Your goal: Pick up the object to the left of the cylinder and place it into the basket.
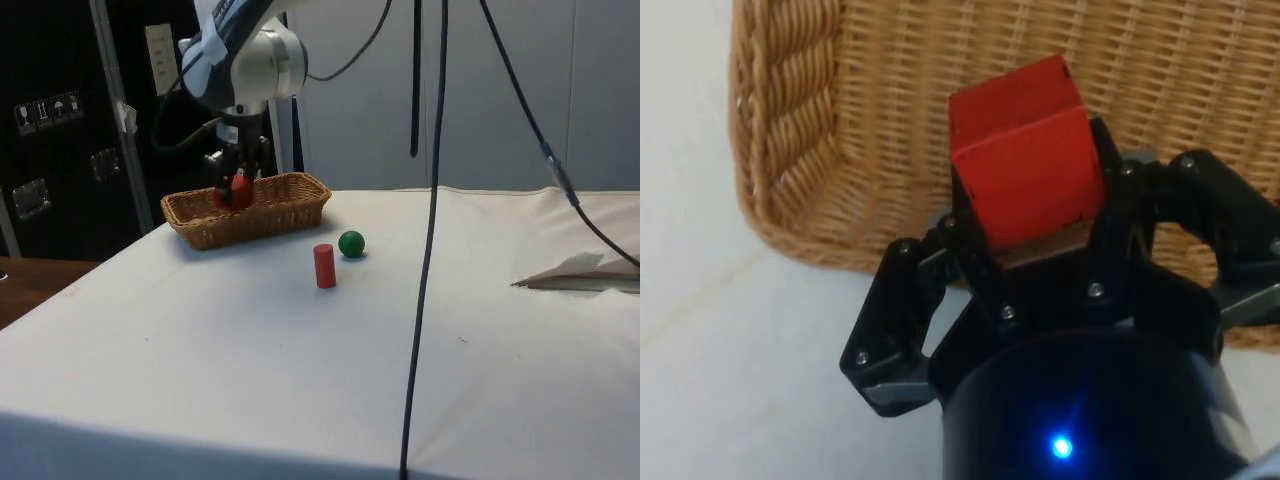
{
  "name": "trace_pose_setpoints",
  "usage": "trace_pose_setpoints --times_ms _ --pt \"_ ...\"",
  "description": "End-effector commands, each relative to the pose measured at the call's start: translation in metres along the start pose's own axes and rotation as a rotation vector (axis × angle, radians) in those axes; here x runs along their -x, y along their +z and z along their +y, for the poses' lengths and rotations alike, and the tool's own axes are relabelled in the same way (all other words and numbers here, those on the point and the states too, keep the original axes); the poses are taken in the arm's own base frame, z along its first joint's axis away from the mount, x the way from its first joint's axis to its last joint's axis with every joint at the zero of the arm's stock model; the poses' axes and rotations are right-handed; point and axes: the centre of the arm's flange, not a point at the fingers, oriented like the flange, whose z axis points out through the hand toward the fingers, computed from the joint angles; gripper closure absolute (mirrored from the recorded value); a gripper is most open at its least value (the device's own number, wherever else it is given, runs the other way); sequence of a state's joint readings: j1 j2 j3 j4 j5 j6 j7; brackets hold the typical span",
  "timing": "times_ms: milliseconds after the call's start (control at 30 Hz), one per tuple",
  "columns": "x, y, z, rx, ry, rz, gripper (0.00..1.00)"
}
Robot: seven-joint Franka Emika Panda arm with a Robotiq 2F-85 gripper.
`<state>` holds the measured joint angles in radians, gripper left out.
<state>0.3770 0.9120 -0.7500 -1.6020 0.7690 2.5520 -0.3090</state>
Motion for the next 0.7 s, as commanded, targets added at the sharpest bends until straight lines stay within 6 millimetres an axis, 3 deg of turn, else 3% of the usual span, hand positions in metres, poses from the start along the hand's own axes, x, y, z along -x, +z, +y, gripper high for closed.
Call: trace_pose_setpoints --times_ms 0,300,533,600,667 --pt "-0.003 0.004 0.003 -0.009 0.000 -0.003 0.97" --pt "-0.011 0.021 0.016 -0.003 0.015 0.000 0.97" --pt "-0.012 0.021 0.014 0.003 0.014 0.004 0.97" --pt "-0.011 0.022 0.015 0.004 0.015 0.004 0.91" --pt "-0.011 0.021 0.014 0.006 0.014 0.006 0.74"
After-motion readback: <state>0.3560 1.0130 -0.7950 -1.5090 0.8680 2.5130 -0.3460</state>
